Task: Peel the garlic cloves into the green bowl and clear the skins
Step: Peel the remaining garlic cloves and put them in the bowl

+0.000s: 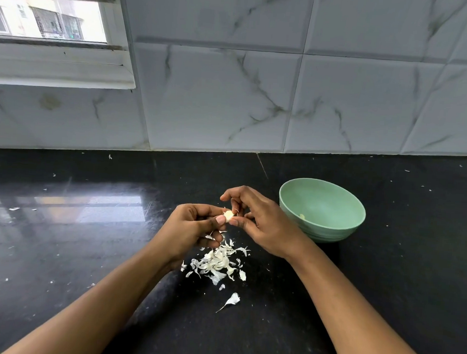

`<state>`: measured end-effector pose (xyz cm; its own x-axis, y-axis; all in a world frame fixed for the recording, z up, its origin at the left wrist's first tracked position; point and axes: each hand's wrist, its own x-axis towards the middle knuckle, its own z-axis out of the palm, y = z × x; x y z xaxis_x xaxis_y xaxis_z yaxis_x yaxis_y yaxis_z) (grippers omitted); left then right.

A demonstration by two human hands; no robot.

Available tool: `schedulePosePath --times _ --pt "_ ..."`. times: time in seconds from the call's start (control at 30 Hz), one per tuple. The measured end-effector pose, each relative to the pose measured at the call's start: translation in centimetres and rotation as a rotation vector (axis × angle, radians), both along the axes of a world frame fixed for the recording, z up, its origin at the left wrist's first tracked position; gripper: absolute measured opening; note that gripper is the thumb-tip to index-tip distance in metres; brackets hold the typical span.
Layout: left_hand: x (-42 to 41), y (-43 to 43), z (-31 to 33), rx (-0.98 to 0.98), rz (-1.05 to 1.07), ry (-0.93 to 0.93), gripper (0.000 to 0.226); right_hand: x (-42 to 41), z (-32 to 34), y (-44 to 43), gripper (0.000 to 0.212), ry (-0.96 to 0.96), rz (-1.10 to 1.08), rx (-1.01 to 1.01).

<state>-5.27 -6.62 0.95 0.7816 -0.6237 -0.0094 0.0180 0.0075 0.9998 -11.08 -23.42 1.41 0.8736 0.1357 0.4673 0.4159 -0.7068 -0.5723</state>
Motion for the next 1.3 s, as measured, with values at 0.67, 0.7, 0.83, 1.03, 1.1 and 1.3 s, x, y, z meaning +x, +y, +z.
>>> schedulePosePath --times 0.67,0.7,0.83,1.03,1.1,1.3 --pt "-0.3 -0.1 0.3 0.009 0.029 0.022 0.011 0.0 0.1 0.4 0.042 -0.080 -0.062 -0.192" --pt "-0.2 -0.1 0.3 0.010 0.023 0.031 0.011 0.0 0.1 0.3 0.042 -0.084 -0.068 -0.205" --pt "-0.1 0.0 0.4 0.001 -0.006 0.095 0.012 -0.1 0.0 0.4 0.045 -0.104 -0.075 -0.239" --pt "0.3 0.3 0.7 -0.056 -0.060 0.267 0.015 -0.1 -0.2 0.9 0.051 -0.198 -0.116 -0.321" --pt "0.3 0.3 0.7 -0.061 -0.064 0.277 0.014 0.0 -0.4 1.0 0.051 -0.205 -0.120 -0.351" --pt "0.3 0.2 0.8 -0.118 -0.026 0.328 0.015 0.0 -0.6 1.3 0.048 -0.293 -0.145 -0.357"
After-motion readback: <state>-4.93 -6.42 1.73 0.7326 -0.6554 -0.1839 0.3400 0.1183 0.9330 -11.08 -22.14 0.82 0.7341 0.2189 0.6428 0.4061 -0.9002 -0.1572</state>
